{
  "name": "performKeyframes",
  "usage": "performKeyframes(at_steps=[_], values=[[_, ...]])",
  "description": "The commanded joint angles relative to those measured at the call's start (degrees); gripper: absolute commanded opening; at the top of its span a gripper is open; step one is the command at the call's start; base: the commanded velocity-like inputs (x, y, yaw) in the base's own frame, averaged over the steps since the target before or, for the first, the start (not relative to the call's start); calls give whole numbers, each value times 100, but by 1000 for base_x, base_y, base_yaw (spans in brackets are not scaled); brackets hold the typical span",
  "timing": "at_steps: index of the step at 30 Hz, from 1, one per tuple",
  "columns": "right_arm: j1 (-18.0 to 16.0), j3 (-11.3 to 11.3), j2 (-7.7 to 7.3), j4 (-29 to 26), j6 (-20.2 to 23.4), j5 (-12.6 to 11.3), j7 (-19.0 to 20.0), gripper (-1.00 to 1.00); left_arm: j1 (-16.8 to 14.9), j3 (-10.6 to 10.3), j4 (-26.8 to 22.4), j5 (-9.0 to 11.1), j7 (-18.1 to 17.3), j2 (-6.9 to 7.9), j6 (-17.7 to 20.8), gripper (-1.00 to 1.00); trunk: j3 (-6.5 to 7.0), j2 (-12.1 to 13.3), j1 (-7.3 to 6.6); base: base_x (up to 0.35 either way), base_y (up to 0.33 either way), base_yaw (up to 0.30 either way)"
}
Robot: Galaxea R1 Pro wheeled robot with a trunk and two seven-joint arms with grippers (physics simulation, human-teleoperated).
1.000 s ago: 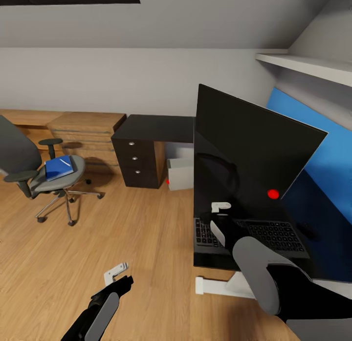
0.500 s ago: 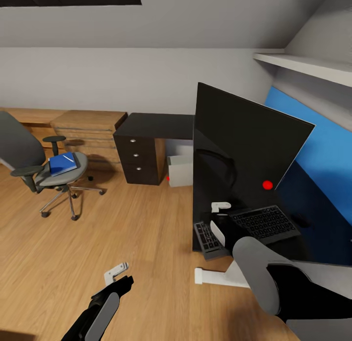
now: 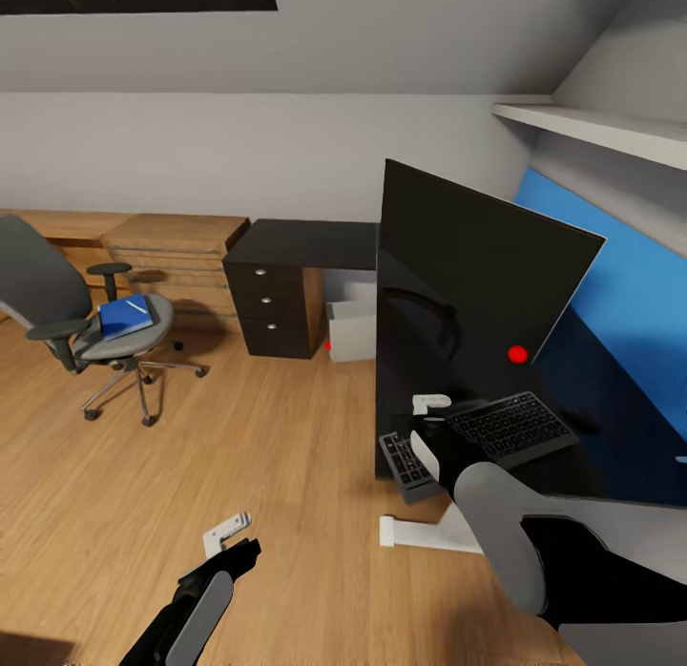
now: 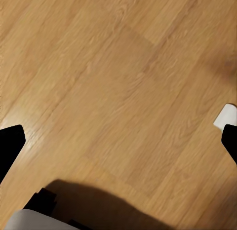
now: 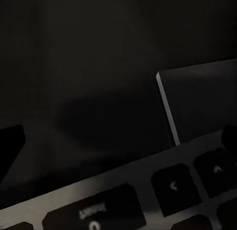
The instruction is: In the bedroom, organize the workspace by keeping the computer under the desk, ensuring the monitor is on the desk, placing the keyboard on the desk next to the monitor, placing the mouse on the desk next to the keyboard, moving the folder from the swivel chair onto the desk next to the mouse, stacking the notebook on top of the folder with the pen on top of the notebook, and positioning the swivel chair next to the desk.
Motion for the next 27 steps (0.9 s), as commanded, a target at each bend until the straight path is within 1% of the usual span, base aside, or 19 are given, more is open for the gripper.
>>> performKeyframes(at_steps=[1,17,22,27], values=[[-1,-50,5,-10,35,51,2,100,-2,-10,-10,32,42,2,16,100,-6,-4,-1,-139,0,0],[-1,-51,11,-32,92,23,0,100,-3,-4,-10,43,42,3,25,100,-6,-4,-1,-175,0,0],[-1,-59,9,-28,90,30,0,100,-2,-4,-10,42,42,3,25,100,-6,-4,-1,-50,0,0],[-1,-59,11,-23,89,31,0,100,-2,-12,-10,43,44,3,25,100,-6,-4,-1,-146,0,0]])
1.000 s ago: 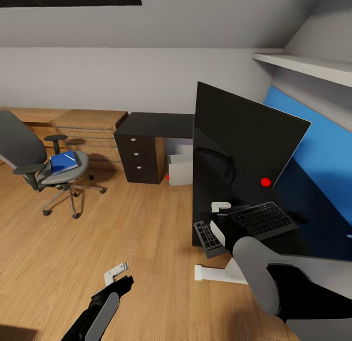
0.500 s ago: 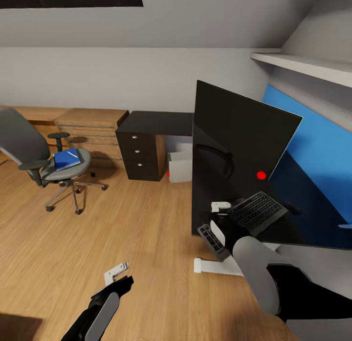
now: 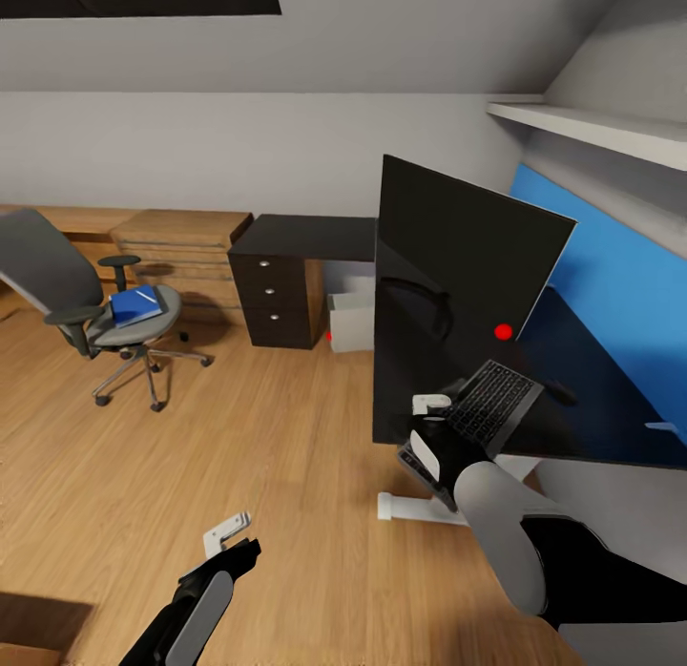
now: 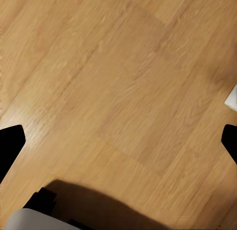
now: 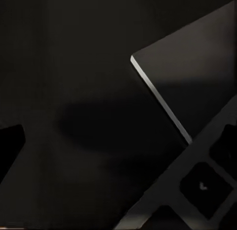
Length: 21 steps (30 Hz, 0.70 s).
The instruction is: In the bedroom, organize the workspace by keeping the computer under the desk, ensuring the monitor is on the desk, placing the keyboard on the desk next to the monitor, placing the mouse on the desk next to the keyboard, moving the folder from the swivel chair onto the desk next to the mouse, stacking the notebook on top of the folder with the pen on top of the notebook, and positioning the swivel chair next to the desk.
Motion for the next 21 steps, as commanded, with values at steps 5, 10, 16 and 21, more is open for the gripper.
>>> performKeyframes(at_steps=[5,10,16,21], values=[[0,-59,7,-3,35,39,0,100,-4,-25,-10,24,48,-11,16,100,-6,-4,-1,-94,-6,0],[0,-60,6,-3,20,39,0,100,-3,-22,-10,14,40,-6,16,100,-6,-4,-1,-35,-172,0],[0,-60,7,5,18,42,0,100,-3,-31,-10,19,28,-13,15,100,-6,-4,-1,-62,-90,0],[0,-60,7,6,18,44,0,100,-3,-34,-10,21,22,-17,14,100,-6,-4,-1,-207,-11,0]])
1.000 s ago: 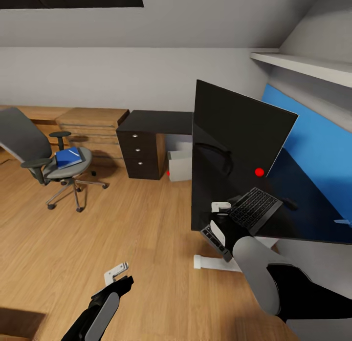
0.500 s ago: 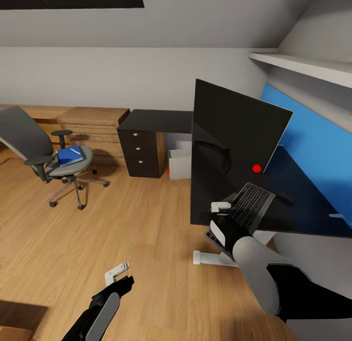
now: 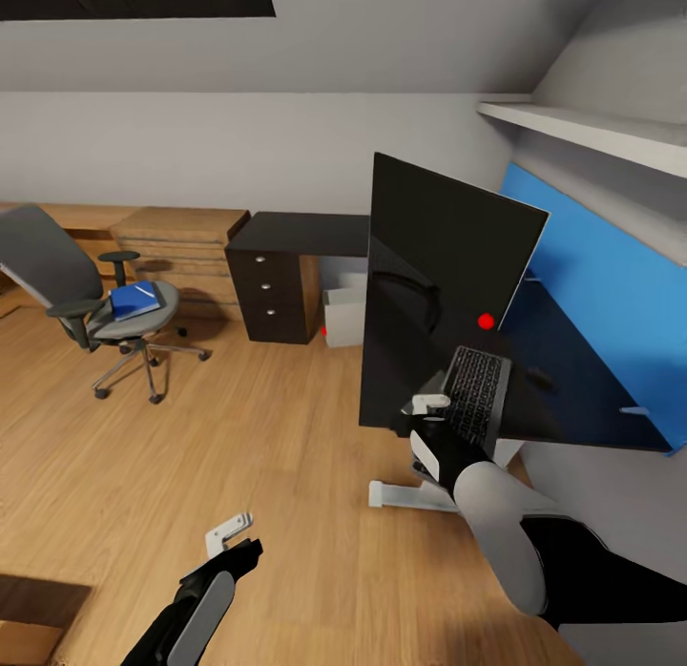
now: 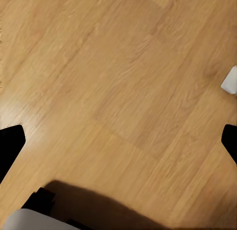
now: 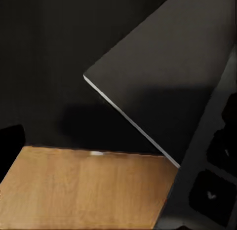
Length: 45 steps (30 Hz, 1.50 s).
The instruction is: In the bedroom, organize the workspace by keeping the computer under the desk, ensuring the monitor is on the desk, placing the keyboard on the desk next to the monitor, placing the mouse on the desk next to the keyboard, moving the folder from the swivel chair onto the desk next to the mouse, stacking the notebook on top of the folder with the pen on top of the notebook, and positioning the swivel chair next to the desk.
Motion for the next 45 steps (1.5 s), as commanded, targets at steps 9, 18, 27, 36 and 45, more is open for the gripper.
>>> performKeyframes(at_steps=[9,18,27,36,45], values=[[1,-71,6,-4,29,31,0,100,-3,-14,-10,35,42,-4,16,100,-6,-4,-1,-194,-1,0],[1,-70,6,-4,26,30,0,100,-3,-14,-10,42,46,-4,16,100,-6,-4,-1,-12,0,0],[1,-71,6,-4,19,32,0,100,-3,-14,-10,44,47,-4,16,100,-6,-4,-1,0,0,0],[1,-67,6,-4,25,31,0,100,-4,-6,-10,54,51,4,16,100,-6,-4,-1,0,0,0],[1,-49,22,-11,55,25,8,100,-3,-5,-10,53,51,5,16,100,-6,-4,-1,-36,0,0]])
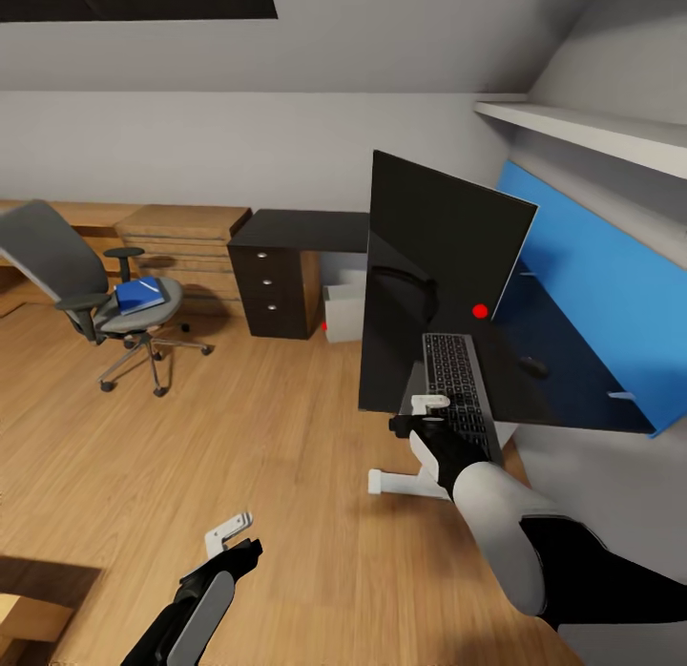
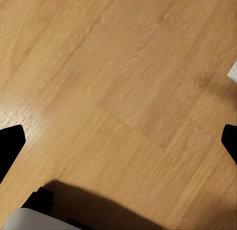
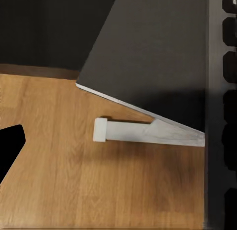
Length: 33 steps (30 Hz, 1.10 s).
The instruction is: In the bedroom, organize the workspace by keeping the computer under the desk, ensuring the monitor is on the desk, placing the keyboard on the desk next to the monitor, placing the mouse on the desk next to the keyboard, moving the folder from the swivel chair onto the desk next to the mouse, stacking the notebook on top of the folder with the pen on top of the notebook, and positioning the swivel chair next to the desk.
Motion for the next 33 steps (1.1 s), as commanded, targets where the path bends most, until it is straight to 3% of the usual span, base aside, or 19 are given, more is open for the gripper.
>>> performKeyframes(at_steps=[1,14,22,33], values=[[-2,-46,28,-11,39,54,-3,100,-3,-10,-10,35,43,3,14,100,-6,-4,-1,-232,0,0],[-2,-44,74,-12,26,54,-3,100,-2,-10,-1,48,51,3,16,100,-6,-4,-1,-306,0,0],[-2,-45,77,-12,17,55,-3,100,-2,-10,0,52,51,3,15,100,-6,-4,-1,-46,0,0],[27,-48,110,-4,-28,54,5,100,-3,-10,7,52,58,3,23,100,-6,-4,-1,-324,0,0]])
